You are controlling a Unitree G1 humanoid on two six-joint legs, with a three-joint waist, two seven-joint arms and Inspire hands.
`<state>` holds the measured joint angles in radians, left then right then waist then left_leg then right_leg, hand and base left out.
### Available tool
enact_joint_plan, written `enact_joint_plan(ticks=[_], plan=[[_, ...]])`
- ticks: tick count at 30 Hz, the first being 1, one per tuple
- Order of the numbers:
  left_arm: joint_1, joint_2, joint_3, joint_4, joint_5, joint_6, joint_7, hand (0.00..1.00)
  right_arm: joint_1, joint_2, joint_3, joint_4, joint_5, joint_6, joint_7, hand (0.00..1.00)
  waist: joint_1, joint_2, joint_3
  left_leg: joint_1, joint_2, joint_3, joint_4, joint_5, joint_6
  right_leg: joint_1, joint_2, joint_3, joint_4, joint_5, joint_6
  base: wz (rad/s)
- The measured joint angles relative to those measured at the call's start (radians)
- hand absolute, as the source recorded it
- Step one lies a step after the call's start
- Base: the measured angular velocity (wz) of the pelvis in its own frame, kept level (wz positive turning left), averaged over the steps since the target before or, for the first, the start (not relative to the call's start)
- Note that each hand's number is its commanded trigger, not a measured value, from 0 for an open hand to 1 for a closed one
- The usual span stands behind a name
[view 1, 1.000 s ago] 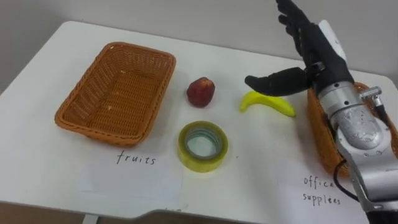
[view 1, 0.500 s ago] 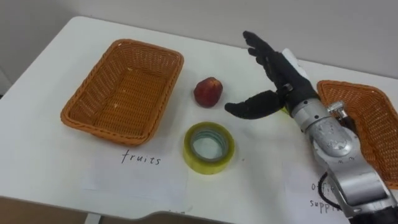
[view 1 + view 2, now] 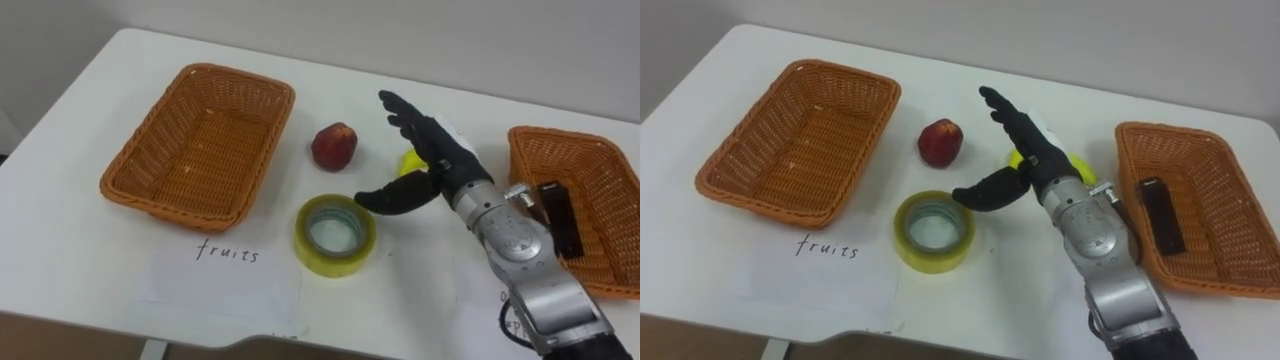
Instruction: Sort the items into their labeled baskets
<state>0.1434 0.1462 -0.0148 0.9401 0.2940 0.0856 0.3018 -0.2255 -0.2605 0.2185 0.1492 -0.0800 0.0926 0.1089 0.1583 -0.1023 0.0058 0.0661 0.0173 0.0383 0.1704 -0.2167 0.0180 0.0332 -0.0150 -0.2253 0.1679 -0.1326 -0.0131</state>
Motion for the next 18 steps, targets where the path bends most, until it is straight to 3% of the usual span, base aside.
enact_joint_plan(ticks=[14, 18], plan=[[0.001, -0.003, 0.003, 0.0, 0.003, 0.019, -0.008, 0.0, 0.0, 0.01, 0.001, 0.038, -0.035, 0.019, 0.017, 0.0, 0.017, -0.001, -0.0001, -0.002, -0.004, -0.001, 0.0, 0.002, 0.002, 0.0, -0.004, -0.009, 0.001, 0.0, 0.0, 0.0], [0.001, -0.004, 0.003, -0.005, 0.003, 0.02, -0.01, 0.0, 0.0, 0.035, 0.001, 0.038, -0.069, 0.019, 0.026, 0.0, 0.015, -0.001, 0.0007, -0.002, -0.004, -0.001, 0.0, 0.002, 0.002, 0.0, -0.003, -0.009, 0.001, 0.0, 0.0, 0.0]])
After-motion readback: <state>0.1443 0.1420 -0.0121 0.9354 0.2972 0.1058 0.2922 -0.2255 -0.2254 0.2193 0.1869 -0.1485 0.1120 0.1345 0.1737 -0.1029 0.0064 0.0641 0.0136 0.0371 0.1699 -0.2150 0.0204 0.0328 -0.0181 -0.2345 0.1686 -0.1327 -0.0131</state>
